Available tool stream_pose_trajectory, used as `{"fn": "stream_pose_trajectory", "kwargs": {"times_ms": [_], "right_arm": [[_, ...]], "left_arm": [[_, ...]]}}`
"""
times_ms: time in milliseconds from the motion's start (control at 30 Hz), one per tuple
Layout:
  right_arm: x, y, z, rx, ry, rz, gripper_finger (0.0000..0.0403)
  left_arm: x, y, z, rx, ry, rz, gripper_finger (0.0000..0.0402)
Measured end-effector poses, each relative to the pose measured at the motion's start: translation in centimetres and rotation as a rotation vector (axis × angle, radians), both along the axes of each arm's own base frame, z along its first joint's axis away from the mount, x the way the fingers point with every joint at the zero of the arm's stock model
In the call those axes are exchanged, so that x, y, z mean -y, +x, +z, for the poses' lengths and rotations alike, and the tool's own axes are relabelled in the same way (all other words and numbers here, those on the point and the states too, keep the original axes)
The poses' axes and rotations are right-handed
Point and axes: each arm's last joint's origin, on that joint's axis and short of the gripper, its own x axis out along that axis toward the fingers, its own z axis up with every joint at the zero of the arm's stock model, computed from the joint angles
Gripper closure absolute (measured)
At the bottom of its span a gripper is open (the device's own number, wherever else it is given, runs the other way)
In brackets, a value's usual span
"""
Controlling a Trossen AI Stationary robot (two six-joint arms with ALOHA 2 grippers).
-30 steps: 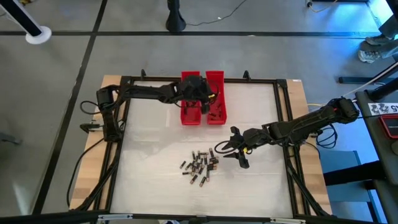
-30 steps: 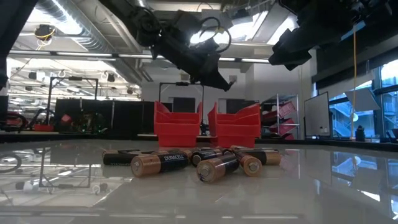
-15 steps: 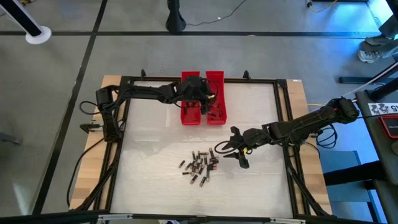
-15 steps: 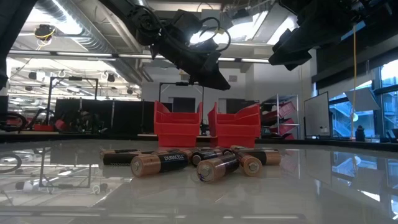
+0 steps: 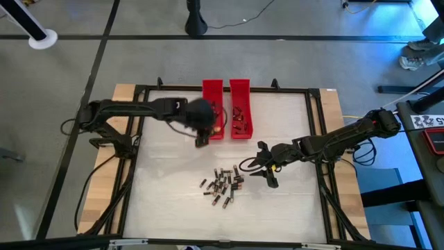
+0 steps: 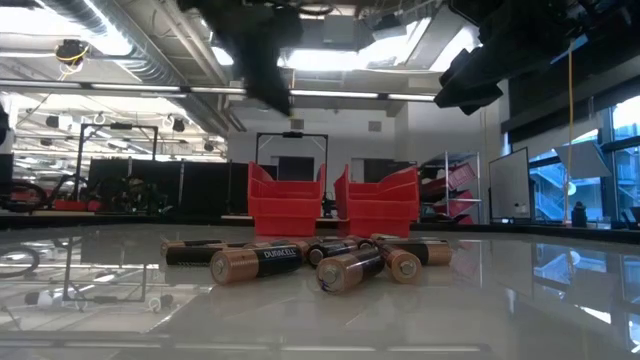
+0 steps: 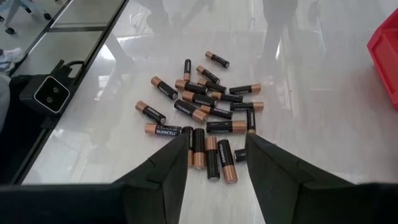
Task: Sort batteries
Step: Put the small black battery into the right red bin
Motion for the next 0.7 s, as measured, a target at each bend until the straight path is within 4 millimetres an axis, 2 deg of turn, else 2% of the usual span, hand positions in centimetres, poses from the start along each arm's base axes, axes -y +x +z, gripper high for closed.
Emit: {"fn": "stream_pose_trajectory", "kwargs": {"times_ms": [200, 333, 533, 700], "right_arm": [[0.0, 0.0, 0.0, 0.003, 0.001, 0.0, 0.024], [0.0, 0.0, 0.0, 0.004, 0.001, 0.0, 0.024], [0.0, 0.1, 0.1, 0.013, 0.004, 0.001, 0.024], [-0.1, 0.1, 0.2, 0.019, 0.011, 0.0, 0.024]], "left_arm": [[5.1, -1.7, -2.3, -0.219, -0.2, 0.166, 0.0273], [8.2, -2.3, -3.7, -0.265, -0.268, 0.221, 0.0273], [11.9, -2.1, -4.7, -0.17, -0.373, 0.243, 0.0272], [14.0, -2.1, -5.5, -0.09, -0.461, 0.265, 0.0272]]}}
